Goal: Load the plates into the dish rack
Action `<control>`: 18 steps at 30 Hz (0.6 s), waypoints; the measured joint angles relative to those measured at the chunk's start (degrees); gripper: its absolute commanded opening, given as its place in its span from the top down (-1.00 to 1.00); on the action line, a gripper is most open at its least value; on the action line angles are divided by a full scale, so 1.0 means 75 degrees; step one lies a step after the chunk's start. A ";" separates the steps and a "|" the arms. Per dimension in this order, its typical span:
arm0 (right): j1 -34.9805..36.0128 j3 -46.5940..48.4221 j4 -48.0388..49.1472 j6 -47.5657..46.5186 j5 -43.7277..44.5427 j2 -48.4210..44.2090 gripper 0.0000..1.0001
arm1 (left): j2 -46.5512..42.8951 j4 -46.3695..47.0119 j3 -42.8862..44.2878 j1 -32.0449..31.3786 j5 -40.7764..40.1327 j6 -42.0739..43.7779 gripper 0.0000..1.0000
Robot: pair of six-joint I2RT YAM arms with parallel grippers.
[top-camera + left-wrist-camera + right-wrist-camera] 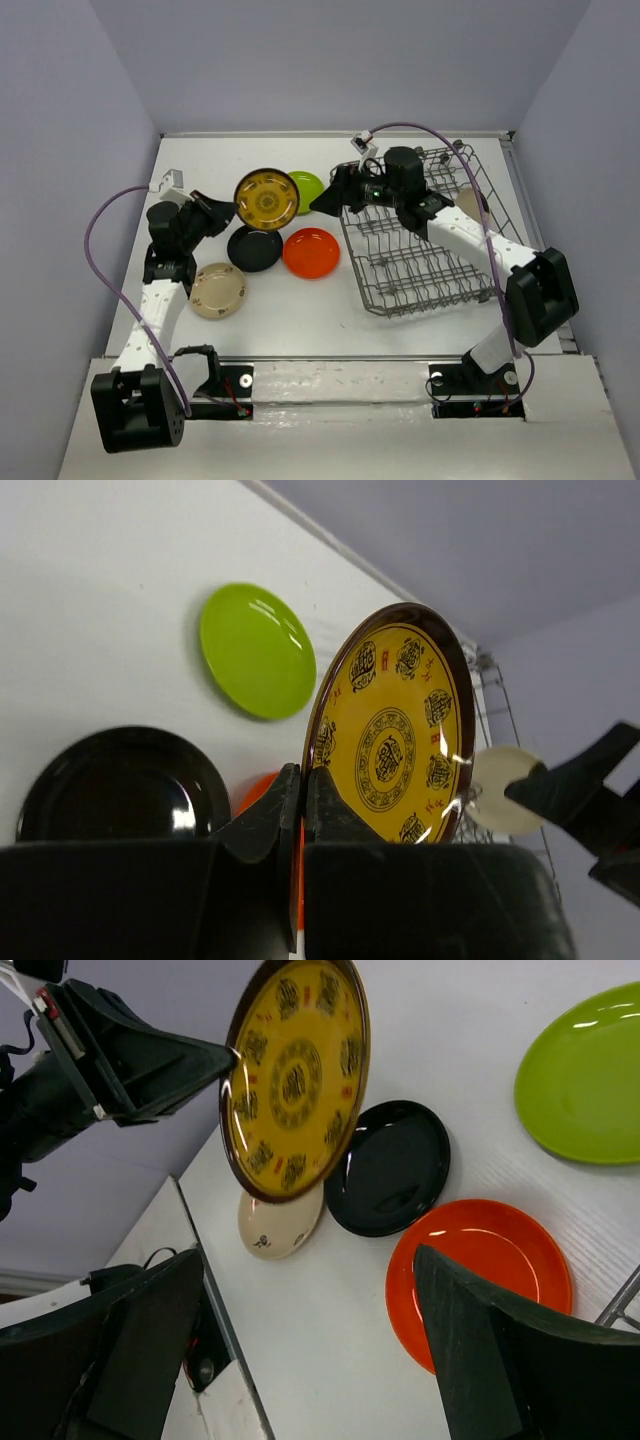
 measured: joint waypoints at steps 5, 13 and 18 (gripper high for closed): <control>0.0038 0.0047 0.0003 0.0085 -0.0265 0.0294 -0.83 | -0.0268 -0.0417 -0.0262 -0.0411 0.1008 0.0449 0.89; 0.0446 0.0105 -0.0044 0.0347 -0.0405 0.1037 0.86 | -0.0379 -0.0396 -0.0262 -0.1078 0.1839 0.0895 -0.11; 0.0522 -0.0181 -0.0131 0.0283 0.0143 0.0455 0.86 | -0.0688 -0.0691 -0.0274 -0.1055 0.1781 0.1241 -0.65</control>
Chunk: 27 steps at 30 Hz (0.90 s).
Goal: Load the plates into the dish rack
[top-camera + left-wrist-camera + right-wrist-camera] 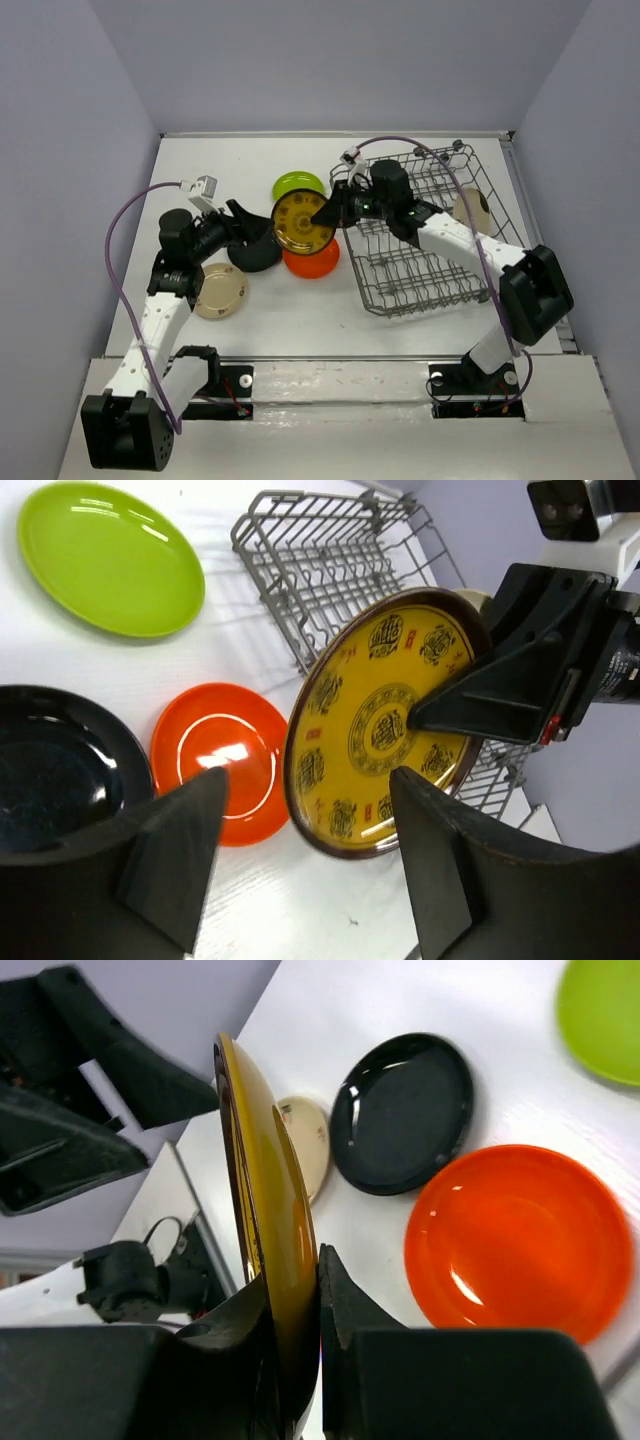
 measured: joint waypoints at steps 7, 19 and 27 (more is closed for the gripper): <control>-0.1527 -0.0889 -0.1495 -0.0915 0.2684 -0.1897 0.86 | -0.0871 -0.0303 0.0047 -0.0201 -0.0163 0.0399 -0.76; -0.2600 -0.1346 -0.3031 -0.2946 0.8851 -0.2556 0.86 | -0.0839 -0.0618 0.0079 -0.0860 -0.0166 0.0609 -0.76; -0.2649 -0.1346 -0.3177 -0.3794 0.9600 -0.1676 0.86 | -0.0839 -0.0679 0.0079 -0.0976 -0.0163 0.0638 -0.77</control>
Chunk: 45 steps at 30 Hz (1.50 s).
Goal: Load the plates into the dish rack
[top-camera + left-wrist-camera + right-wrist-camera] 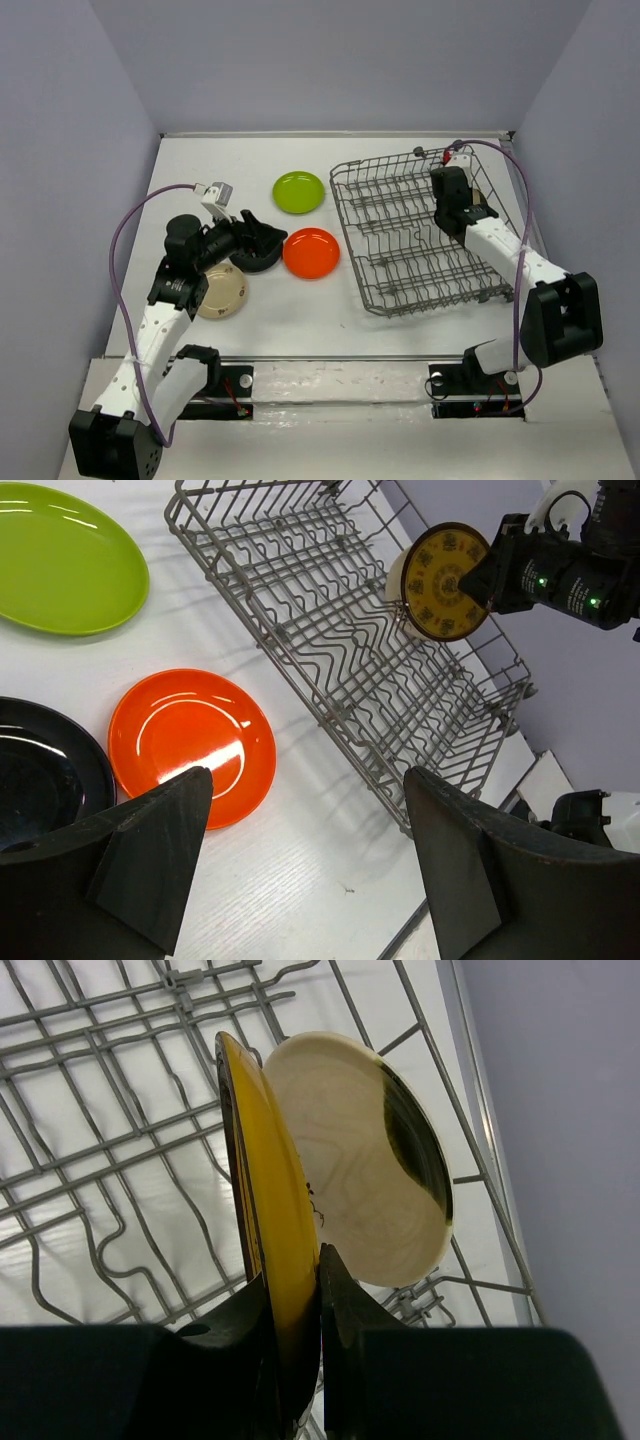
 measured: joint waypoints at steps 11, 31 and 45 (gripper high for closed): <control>0.0000 0.0000 0.0012 -0.0560 -0.0726 0.0245 0.86 | 0.0015 -0.0006 0.0000 -0.0003 -0.0009 0.0029 -0.77; -0.0128 0.0041 -0.0009 0.0871 -0.0994 0.0775 -0.78 | 0.0848 -0.0224 0.0163 0.0009 -0.0807 0.0050 -0.77; -0.0242 0.0274 0.0017 0.1239 -0.1236 0.0073 -0.10 | 0.1813 -0.0286 0.0560 0.0044 -0.1696 -0.0338 -0.74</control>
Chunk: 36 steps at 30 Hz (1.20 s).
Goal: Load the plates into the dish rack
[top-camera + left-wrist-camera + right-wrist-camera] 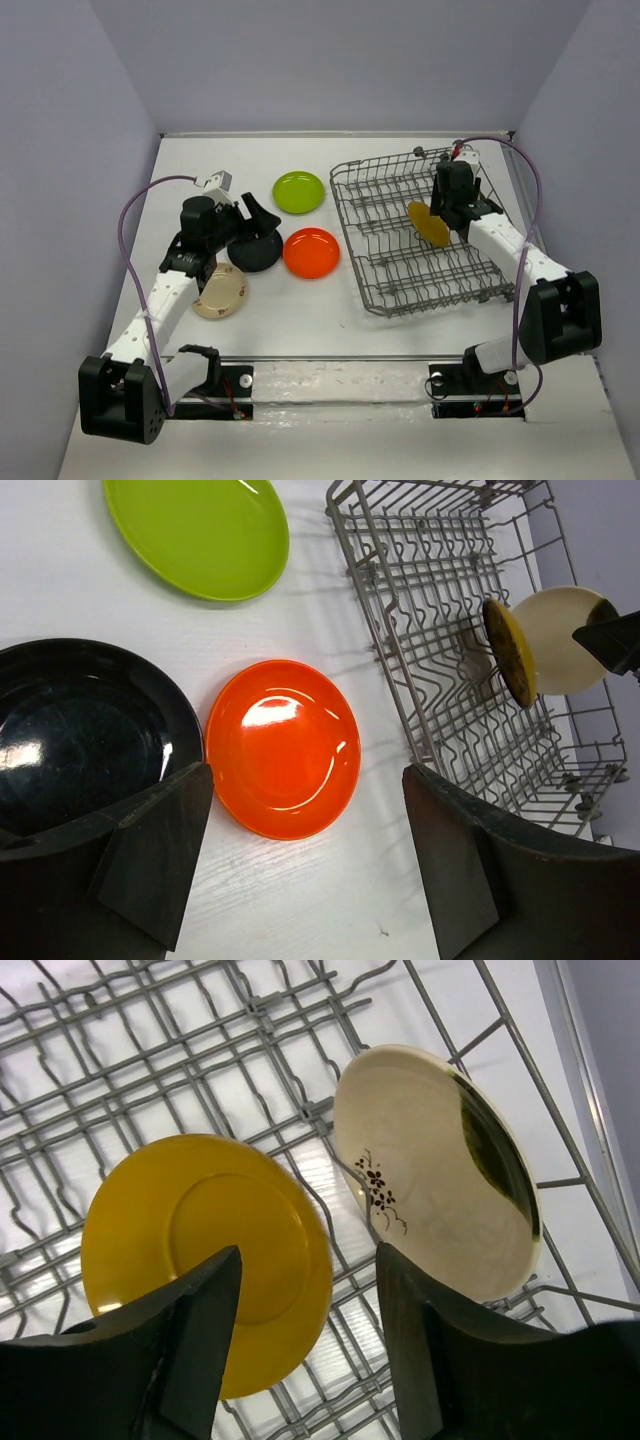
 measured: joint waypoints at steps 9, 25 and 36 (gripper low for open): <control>-0.0213 -0.0128 -0.0029 -0.0111 -0.0883 -0.0265 -0.65 | 0.0219 -0.0050 0.0399 0.0000 -0.0312 -0.0023 -0.74; 0.1798 0.0399 -0.1204 -0.1562 -0.1763 0.1148 -0.58 | 0.0181 -0.0052 0.0399 0.0000 -0.0239 0.0122 -0.74; 0.1845 0.0764 -0.1926 -0.2206 -0.0991 0.1941 -0.76 | -0.0493 0.0026 0.0396 0.0000 0.0184 0.0131 -0.74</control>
